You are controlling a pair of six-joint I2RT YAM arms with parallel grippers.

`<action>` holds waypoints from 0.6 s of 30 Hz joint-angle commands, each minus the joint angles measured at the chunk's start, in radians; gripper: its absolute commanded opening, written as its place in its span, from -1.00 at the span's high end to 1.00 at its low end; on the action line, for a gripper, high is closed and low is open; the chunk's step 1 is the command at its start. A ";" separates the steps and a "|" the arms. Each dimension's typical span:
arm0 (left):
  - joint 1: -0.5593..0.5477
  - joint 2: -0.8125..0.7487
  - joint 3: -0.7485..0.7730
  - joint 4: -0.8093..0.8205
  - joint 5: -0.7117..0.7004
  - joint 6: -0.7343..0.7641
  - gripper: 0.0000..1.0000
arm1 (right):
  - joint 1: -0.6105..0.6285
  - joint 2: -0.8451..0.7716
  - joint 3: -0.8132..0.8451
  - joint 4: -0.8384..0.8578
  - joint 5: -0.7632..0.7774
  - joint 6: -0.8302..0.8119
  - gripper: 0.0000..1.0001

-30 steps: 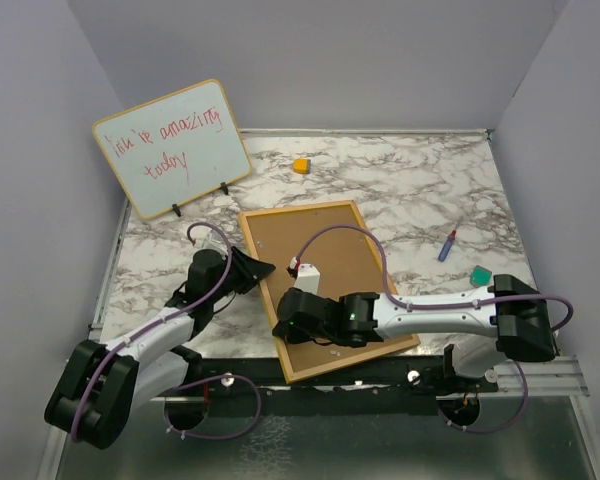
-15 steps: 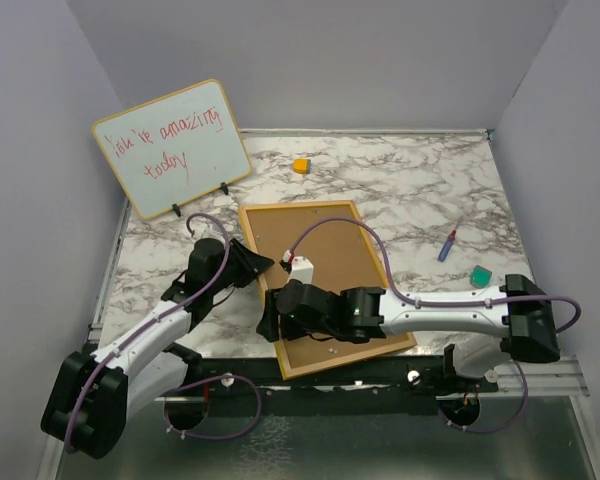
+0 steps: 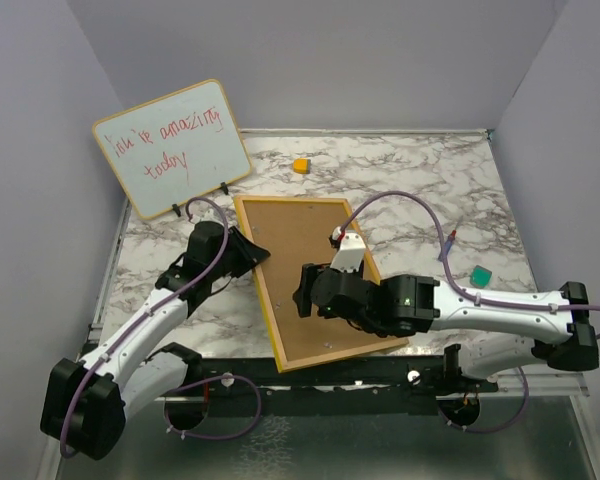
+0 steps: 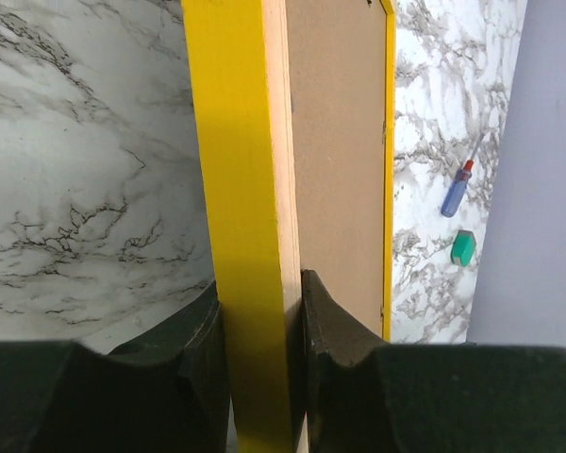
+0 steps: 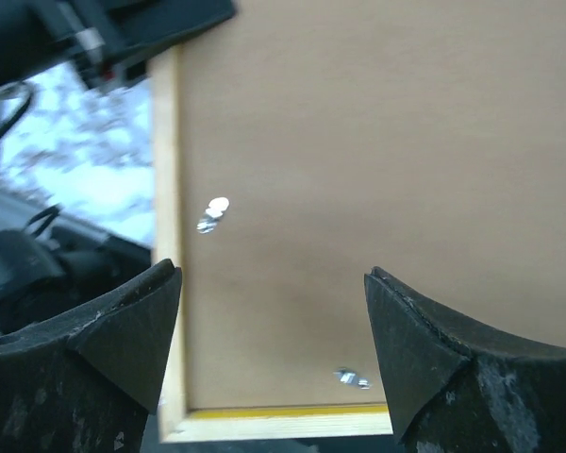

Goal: Take the photo out of the frame
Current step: Turn over the photo frame at the center of the board.

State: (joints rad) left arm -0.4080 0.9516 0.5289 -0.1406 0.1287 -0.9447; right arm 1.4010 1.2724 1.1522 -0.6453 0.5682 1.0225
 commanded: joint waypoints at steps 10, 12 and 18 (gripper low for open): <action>0.003 0.049 0.170 -0.262 -0.170 0.277 1.00 | 0.003 0.180 0.126 -0.549 0.309 0.191 -0.68; 0.002 0.043 0.189 -0.288 -0.173 0.285 1.00 | -0.001 0.189 0.117 -0.584 0.337 0.215 -0.73; 0.003 0.039 0.228 -0.301 -0.150 0.268 1.00 | -0.187 0.092 -0.033 -0.363 0.172 0.077 -0.74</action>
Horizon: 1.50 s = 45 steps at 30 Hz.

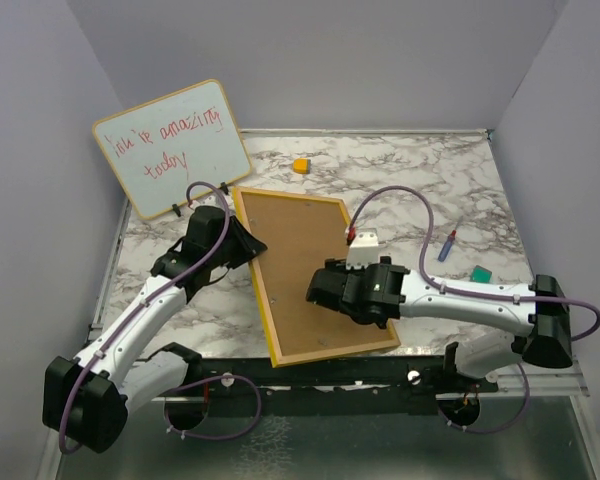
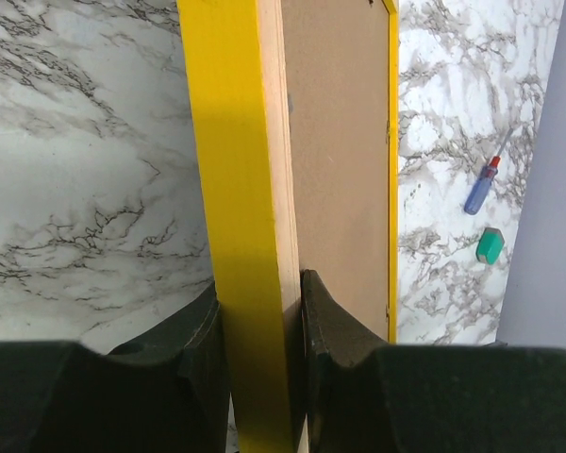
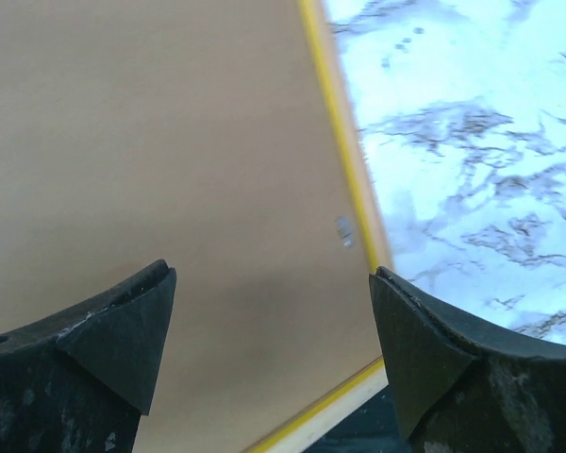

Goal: Take the photo out of the frame
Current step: Turn over the photo frame at the center of the board.

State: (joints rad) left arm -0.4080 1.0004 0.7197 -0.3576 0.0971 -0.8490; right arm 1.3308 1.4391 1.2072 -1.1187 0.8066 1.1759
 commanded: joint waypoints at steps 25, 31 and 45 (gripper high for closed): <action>0.005 0.083 0.487 -0.538 -0.326 0.361 1.00 | -0.653 -0.140 -0.504 0.918 -0.885 -0.306 -0.74; 0.002 0.186 0.682 -0.653 -0.353 0.402 1.00 | -0.653 -0.113 -0.519 0.962 -0.904 -0.244 -0.70; -0.099 0.388 1.048 -0.817 -0.521 0.387 1.00 | -0.653 -0.257 -0.561 1.083 -1.064 -0.247 -0.68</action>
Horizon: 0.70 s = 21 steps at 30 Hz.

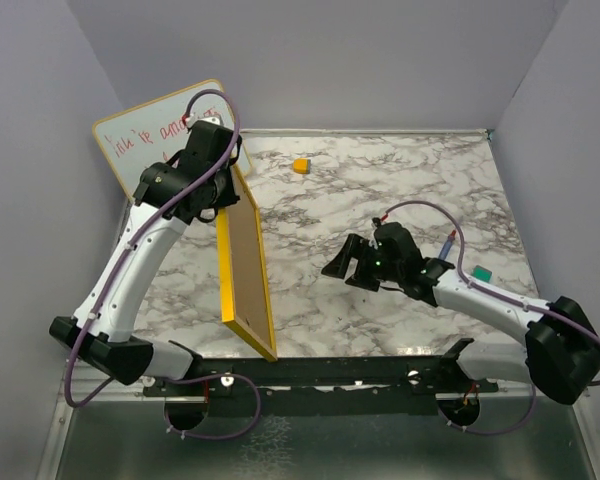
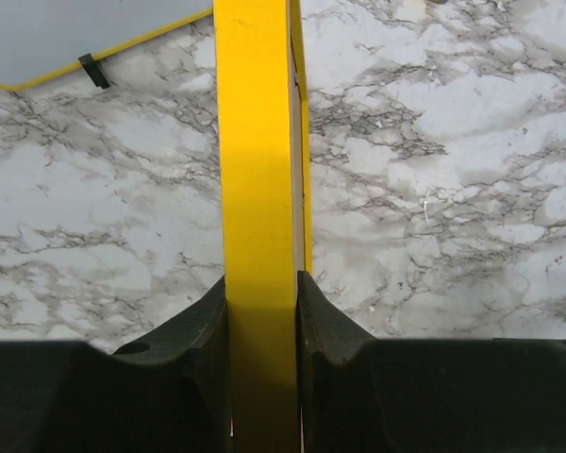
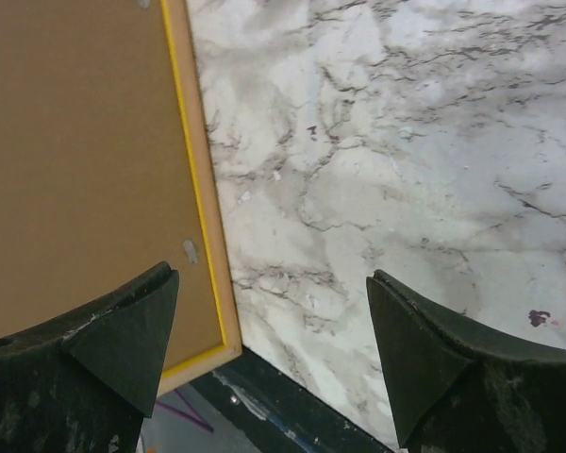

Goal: Take the photo out of the frame
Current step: Turn over the photo frame at the center of the board.

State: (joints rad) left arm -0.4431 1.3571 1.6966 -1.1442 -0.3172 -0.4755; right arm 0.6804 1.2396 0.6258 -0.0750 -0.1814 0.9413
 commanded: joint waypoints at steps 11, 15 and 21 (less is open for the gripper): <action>-0.236 0.187 0.165 -0.075 -0.255 -0.048 1.00 | -0.002 -0.292 0.090 0.018 -0.178 0.004 -0.72; -0.285 0.250 0.226 -0.081 -0.274 -0.065 1.00 | -0.002 -0.371 0.148 -0.042 -0.165 0.023 -0.75; -0.350 0.341 0.304 -0.099 -0.302 -0.085 1.00 | -0.002 -0.396 0.218 -0.033 -0.248 0.040 -0.77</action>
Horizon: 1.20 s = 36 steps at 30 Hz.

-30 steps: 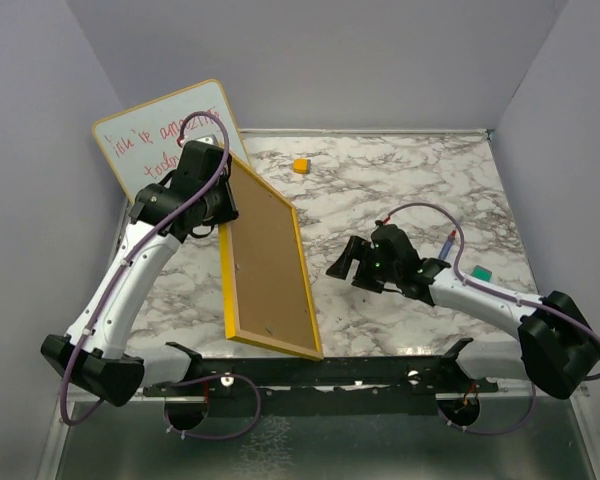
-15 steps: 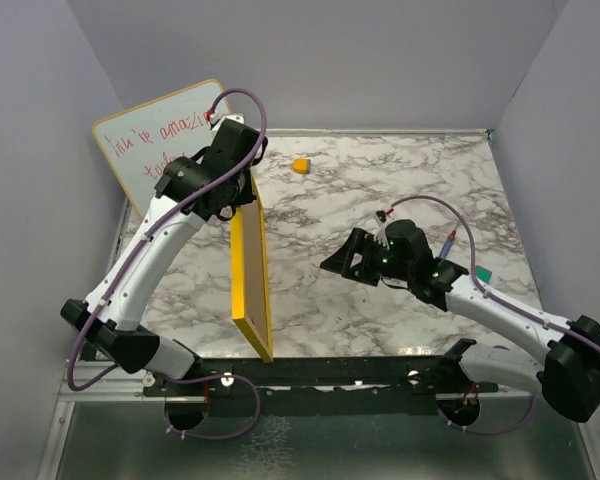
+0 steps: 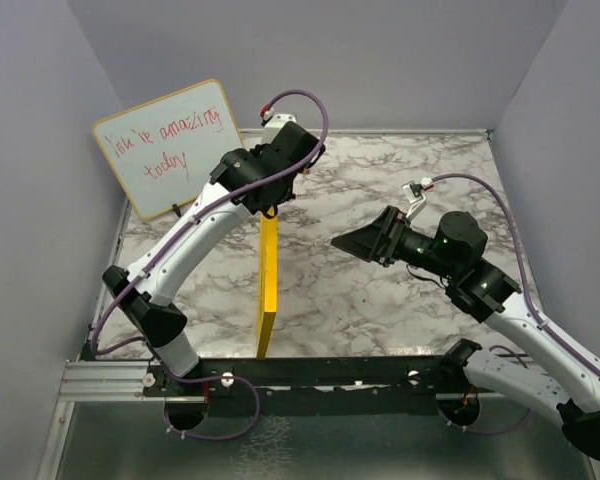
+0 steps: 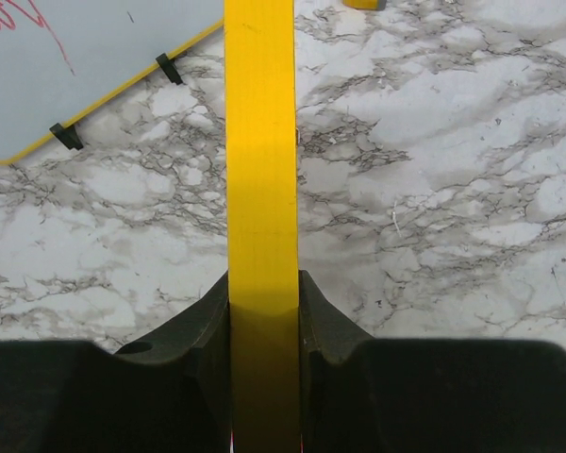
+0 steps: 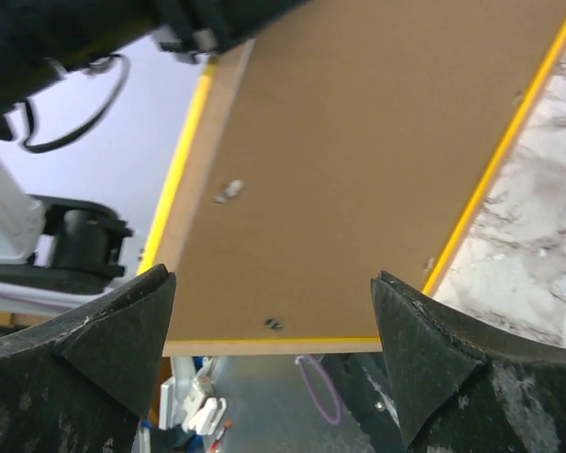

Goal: Take the photo out of the frame
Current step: Turn over the photo frame at the center of the board.

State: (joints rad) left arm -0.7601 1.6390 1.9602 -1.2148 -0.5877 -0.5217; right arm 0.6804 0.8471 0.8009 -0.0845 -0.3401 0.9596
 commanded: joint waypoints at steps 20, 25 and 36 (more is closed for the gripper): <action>-0.119 0.149 0.065 0.013 -0.023 -0.080 1.00 | 0.222 0.278 0.278 -0.133 0.100 -0.021 -1.00; -0.129 0.151 0.045 0.037 -0.011 -0.091 1.00 | 0.275 0.323 0.331 -0.179 0.236 -0.004 -0.95; -0.157 0.190 0.052 0.076 0.007 -0.123 1.00 | 0.357 0.420 0.442 -0.310 0.457 0.026 -0.49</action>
State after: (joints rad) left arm -0.8875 1.7599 2.0346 -1.1904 -0.6659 -0.5476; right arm 1.0248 1.2461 1.2186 -0.3611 0.0189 0.9771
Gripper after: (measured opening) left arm 0.270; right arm 0.800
